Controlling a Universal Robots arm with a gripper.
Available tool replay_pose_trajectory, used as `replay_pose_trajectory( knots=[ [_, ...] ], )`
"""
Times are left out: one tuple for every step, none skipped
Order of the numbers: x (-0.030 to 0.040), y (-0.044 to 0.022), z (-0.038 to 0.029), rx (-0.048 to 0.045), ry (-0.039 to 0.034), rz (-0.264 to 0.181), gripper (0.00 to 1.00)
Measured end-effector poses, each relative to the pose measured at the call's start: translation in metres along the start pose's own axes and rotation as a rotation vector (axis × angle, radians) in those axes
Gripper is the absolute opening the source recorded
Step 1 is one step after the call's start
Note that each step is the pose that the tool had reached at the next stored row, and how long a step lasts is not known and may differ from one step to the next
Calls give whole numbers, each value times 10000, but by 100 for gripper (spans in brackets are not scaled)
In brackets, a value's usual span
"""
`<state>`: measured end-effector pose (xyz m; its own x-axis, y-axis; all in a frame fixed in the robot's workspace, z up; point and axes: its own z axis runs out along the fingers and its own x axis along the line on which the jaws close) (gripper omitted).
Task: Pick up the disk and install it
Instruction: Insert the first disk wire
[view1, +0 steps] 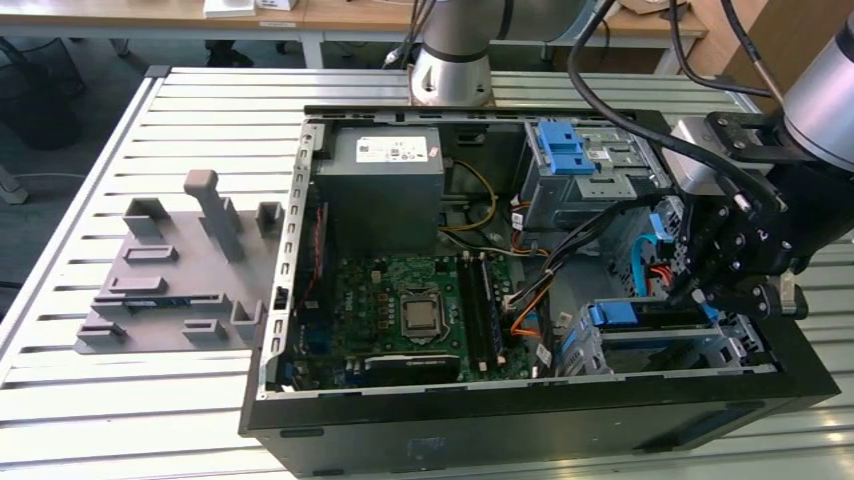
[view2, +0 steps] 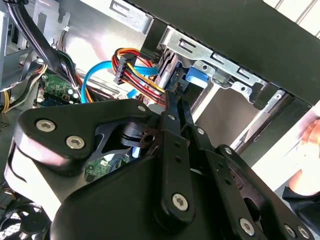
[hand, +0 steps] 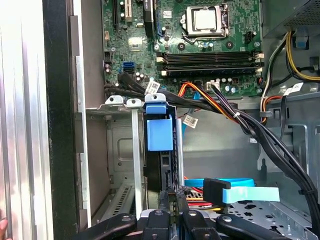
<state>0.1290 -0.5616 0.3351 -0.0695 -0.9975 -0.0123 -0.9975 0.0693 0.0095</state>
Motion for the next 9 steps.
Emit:
replay_pose_trajectory(
  knots=[
    [1,0,1,-7,0,-1,16],
    [2,-1,2,-15,2,0,16],
    [3,-1,4,-24,3,0,16],
    [4,-1,7,-33,3,-1,16],
    [5,-1,7,-39,5,-1,16],
    [5,-1,9,-45,6,0,16],
    [5,-1,13,-52,3,0,16],
    [5,-2,17,-62,3,-1,16],
    [5,-3,20,-73,5,0,16]
  ],
)
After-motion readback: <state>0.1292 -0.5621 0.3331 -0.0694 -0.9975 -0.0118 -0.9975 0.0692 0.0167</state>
